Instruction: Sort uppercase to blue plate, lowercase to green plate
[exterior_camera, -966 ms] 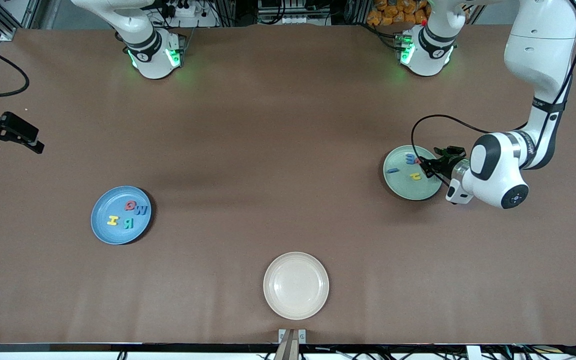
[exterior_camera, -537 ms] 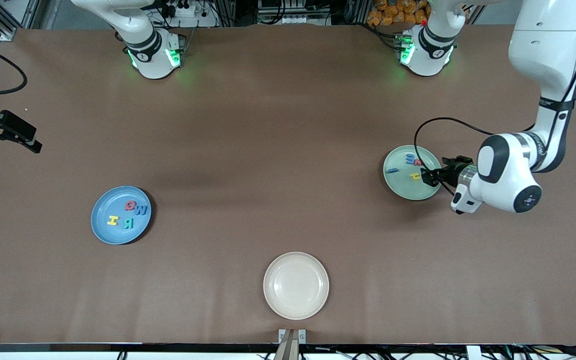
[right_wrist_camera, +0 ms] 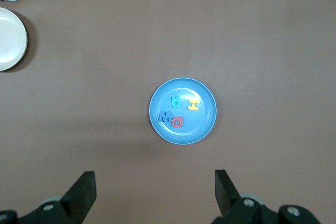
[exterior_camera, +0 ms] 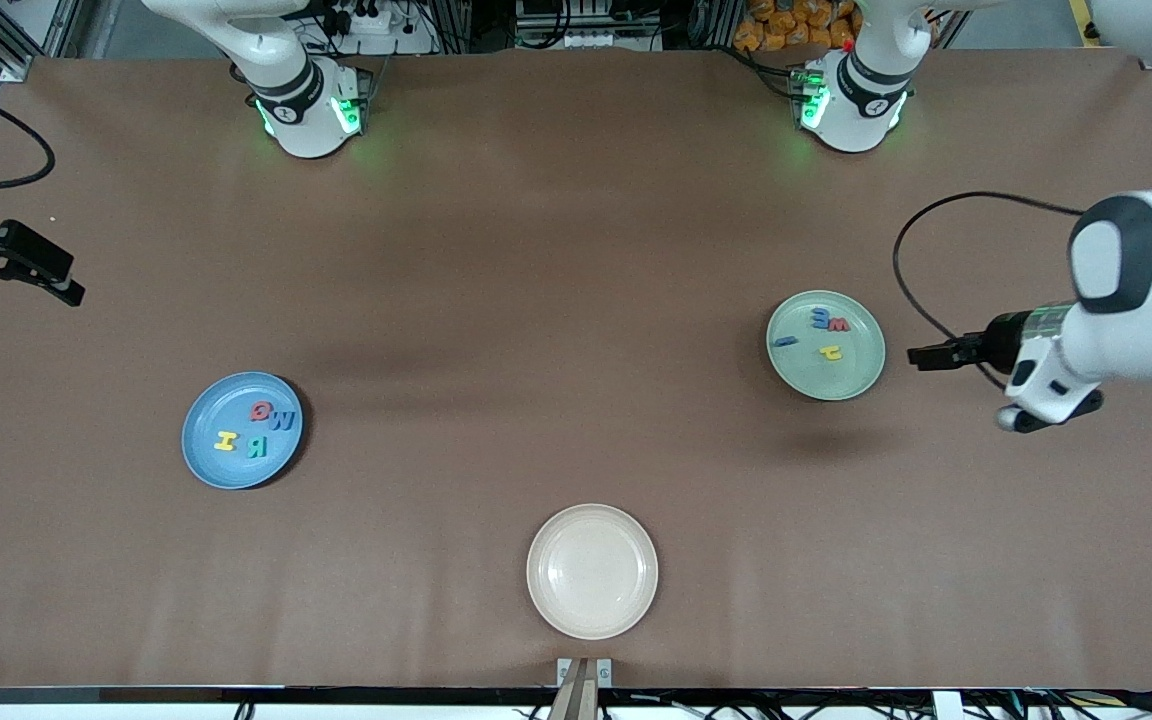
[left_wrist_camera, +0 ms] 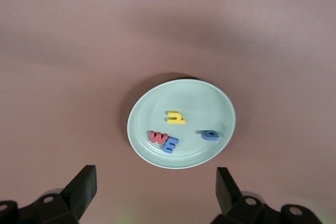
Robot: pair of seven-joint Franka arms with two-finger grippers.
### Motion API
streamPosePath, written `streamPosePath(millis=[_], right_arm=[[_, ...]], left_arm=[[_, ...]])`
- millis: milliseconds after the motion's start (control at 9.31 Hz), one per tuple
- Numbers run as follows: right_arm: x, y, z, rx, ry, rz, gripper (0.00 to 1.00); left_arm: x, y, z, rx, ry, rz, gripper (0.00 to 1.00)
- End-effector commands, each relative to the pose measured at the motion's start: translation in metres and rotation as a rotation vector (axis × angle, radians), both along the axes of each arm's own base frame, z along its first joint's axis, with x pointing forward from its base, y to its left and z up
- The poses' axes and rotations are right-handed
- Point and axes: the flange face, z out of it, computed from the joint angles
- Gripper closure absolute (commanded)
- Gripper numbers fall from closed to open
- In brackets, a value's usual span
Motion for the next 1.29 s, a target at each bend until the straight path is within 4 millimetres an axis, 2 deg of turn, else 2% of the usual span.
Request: streamPosePath(millis=[0, 107, 215, 537, 751, 966, 1074, 1181], right_arm=[[-0.002, 0.002, 0.0, 0.007, 0.037, -0.018, 0.0], [-0.003, 0.002, -0.001, 0.001, 0.044, -0.032, 0.0], [-0.004, 0.002, -0.002, -0.004, 0.059, -0.032, 0.0], [-0.007, -0.002, -0.002, -0.011, 0.073, -0.031, 0.0], [-0.01, -0.003, -0.003, -0.025, 0.091, -0.027, 0.0], [-0.011, -0.004, -0.004, -0.039, 0.105, -0.025, 0.0], [-0.011, -0.004, -0.004, -0.039, 0.105, -0.025, 0.0], [-0.011, -0.004, -0.004, -0.037, 0.105, -0.03, 0.0]], left_arm=[[-0.002, -0.006, 0.061, 0.08, -0.101, -0.054, 0.0], [0.001, -0.016, 0.095, 0.131, -0.16, -0.058, 0.0], [-0.004, -0.021, 0.125, 0.145, -0.183, -0.072, 0.0], [-0.016, -0.017, 0.183, 0.16, -0.264, -0.089, 0.0], [-0.026, -0.014, 0.201, 0.161, -0.275, -0.104, 0.0], [-0.032, -0.011, 0.204, 0.171, -0.258, -0.222, 0.0], [-0.033, -0.016, 0.203, 0.168, -0.25, -0.235, 0.0], [-0.033, -0.019, 0.212, 0.161, -0.267, -0.228, 0.0]])
